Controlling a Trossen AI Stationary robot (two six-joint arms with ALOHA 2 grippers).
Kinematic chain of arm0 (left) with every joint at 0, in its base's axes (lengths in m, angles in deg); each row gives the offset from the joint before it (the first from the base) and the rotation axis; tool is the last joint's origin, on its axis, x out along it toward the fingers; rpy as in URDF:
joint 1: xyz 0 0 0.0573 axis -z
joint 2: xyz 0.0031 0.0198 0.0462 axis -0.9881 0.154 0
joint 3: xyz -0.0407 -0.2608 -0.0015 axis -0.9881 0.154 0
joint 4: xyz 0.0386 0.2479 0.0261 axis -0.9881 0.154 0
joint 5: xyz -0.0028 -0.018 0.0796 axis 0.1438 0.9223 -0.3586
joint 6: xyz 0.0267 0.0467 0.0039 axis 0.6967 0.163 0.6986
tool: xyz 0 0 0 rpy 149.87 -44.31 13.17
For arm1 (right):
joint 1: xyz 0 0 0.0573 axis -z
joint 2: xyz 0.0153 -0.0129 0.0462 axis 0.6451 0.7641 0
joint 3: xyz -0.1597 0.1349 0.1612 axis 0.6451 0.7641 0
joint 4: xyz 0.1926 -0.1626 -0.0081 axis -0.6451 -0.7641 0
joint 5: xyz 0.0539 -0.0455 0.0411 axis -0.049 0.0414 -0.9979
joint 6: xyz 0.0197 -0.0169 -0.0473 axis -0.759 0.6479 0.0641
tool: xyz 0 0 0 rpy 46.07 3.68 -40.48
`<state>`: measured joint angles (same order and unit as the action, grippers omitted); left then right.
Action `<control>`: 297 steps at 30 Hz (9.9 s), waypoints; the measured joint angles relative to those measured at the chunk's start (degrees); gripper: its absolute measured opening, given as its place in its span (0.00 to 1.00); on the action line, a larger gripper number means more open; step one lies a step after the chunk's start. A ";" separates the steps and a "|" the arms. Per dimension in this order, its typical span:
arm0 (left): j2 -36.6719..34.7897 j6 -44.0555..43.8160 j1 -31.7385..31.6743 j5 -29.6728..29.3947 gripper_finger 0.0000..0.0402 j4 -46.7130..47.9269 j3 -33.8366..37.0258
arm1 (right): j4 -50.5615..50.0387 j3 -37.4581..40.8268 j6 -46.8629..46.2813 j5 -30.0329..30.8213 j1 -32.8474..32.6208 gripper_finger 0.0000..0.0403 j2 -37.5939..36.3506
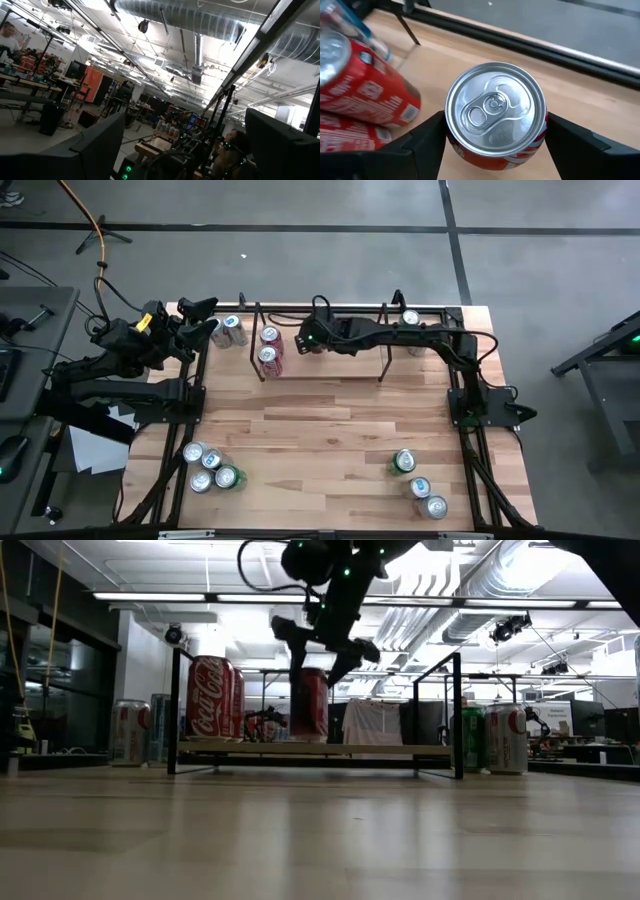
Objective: Place canned beverage on shelf
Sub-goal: Put the red soda can on the shelf aligned with the other red soda cans
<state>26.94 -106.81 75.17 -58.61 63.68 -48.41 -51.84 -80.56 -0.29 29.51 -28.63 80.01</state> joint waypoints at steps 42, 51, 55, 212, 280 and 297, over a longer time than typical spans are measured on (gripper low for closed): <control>0.00 -0.50 0.02 1.48 0.82 0.03 0.00 | 2.52 -0.33 0.18 -8.78 -0.43 0.98 1.47; 0.00 -0.50 0.00 1.48 0.82 0.04 0.02 | 2.75 -0.36 5.59 -9.02 0.53 0.97 -3.29; 0.00 -0.50 0.00 1.48 0.82 0.04 0.02 | 3.13 -0.44 7.80 -8.94 1.35 0.97 -5.87; 0.10 -1.03 0.01 1.24 0.82 6.03 0.02 | 7.99 -0.42 24.41 -11.01 6.16 0.92 -8.02; 0.59 -6.54 0.00 6.84 0.00 -14.47 19.02 | 37.58 33.24 20.92 -20.03 1.34 0.00 -15.28; 0.59 -8.00 0.00 6.84 0.00 -14.45 19.02 | 43.84 33.22 20.91 -18.05 1.98 0.00 -15.28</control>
<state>27.53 -114.81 75.16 -51.77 49.23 -29.40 -8.00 -47.34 20.62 11.46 -26.65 64.73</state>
